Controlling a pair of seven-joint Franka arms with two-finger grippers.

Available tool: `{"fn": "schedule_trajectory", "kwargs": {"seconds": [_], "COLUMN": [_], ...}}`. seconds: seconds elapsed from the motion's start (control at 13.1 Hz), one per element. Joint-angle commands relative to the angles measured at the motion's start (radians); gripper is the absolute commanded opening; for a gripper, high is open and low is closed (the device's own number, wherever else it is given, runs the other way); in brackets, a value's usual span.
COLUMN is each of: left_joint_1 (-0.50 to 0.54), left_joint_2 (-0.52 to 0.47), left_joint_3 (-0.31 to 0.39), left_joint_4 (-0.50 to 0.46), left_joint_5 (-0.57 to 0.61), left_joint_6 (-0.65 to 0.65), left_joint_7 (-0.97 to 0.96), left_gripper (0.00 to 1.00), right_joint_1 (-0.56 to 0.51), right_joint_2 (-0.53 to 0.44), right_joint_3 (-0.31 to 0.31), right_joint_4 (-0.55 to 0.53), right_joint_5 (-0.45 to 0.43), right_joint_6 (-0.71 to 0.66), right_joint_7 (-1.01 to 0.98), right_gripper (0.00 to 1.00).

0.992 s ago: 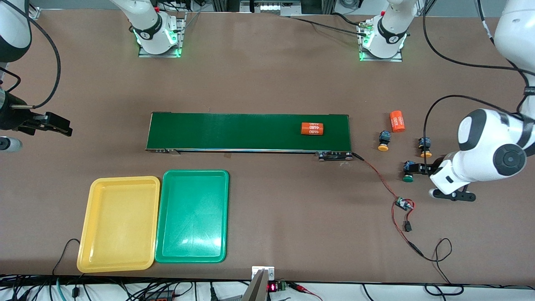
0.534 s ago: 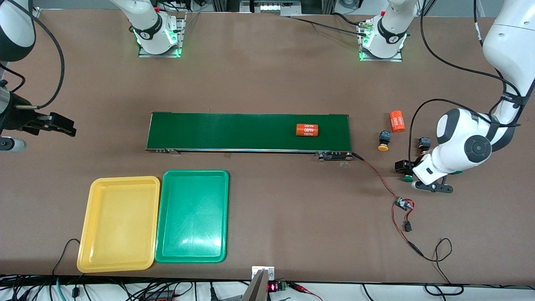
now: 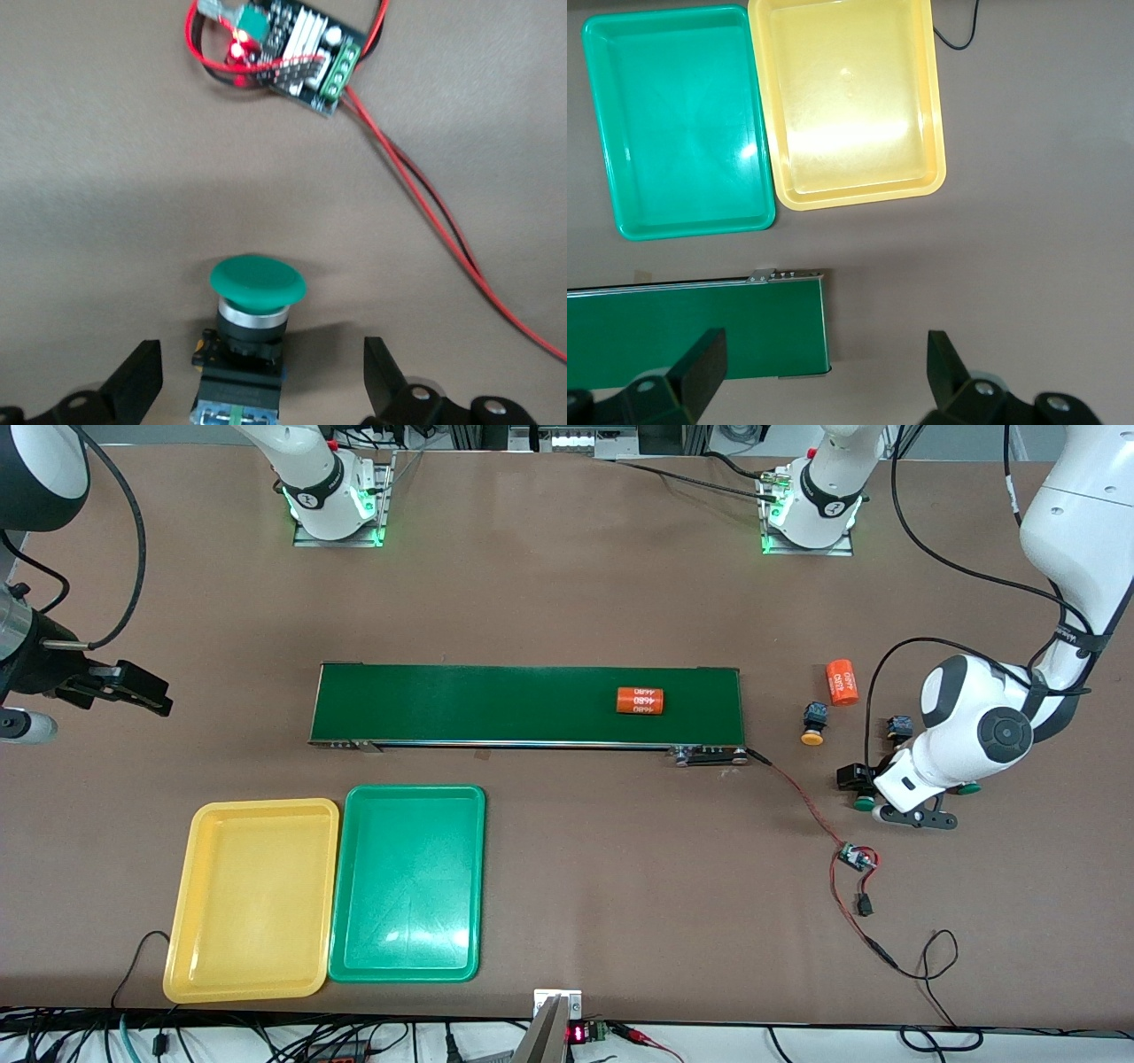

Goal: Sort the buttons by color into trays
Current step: 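Carry the green button onto the belt and release it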

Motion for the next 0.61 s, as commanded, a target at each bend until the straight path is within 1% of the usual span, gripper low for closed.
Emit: {"fn": "schedule_trajectory", "kwargs": {"seconds": [0.0,0.08,0.15,0.31,0.38,0.53], "left_joint_1": [0.030,0.026,0.023,0.021,0.021,0.021], "left_joint_2": [-0.003,-0.004,-0.004,-0.009,-0.015,-0.046], "left_joint_3": [-0.001,0.000,0.000,-0.006,-0.009,-0.025], "left_joint_4": [-0.028,-0.028,-0.026,-0.026,-0.026,-0.020], "left_joint_5": [0.029,0.029,0.029,0.029,0.029,0.029], "left_joint_6": [0.021,0.019,0.018,0.005,0.004,-0.017], "left_joint_7": [-0.016,-0.016,-0.016,-0.017,-0.016,-0.016], "left_gripper": [0.87,0.61,0.46,0.34,0.30,0.27], "right_joint_1": [-0.003,-0.005,-0.007,-0.005,-0.003,-0.002], "right_joint_2": [-0.007,-0.011,-0.026,-0.057,-0.057,-0.057], "right_joint_3": [-0.005,-0.011,-0.013,-0.010,-0.010,-0.010], "right_joint_4": [0.009,0.011,0.014,0.043,0.055,0.074], "right_joint_5": [0.005,0.010,0.004,0.001,0.002,0.001], "right_joint_6": [-0.013,-0.020,-0.068,-0.112,-0.134,-0.149], "right_joint_7": [0.009,0.009,0.011,0.012,0.012,0.012], "right_gripper": [1.00,1.00,1.00,1.00,1.00,1.00]}}
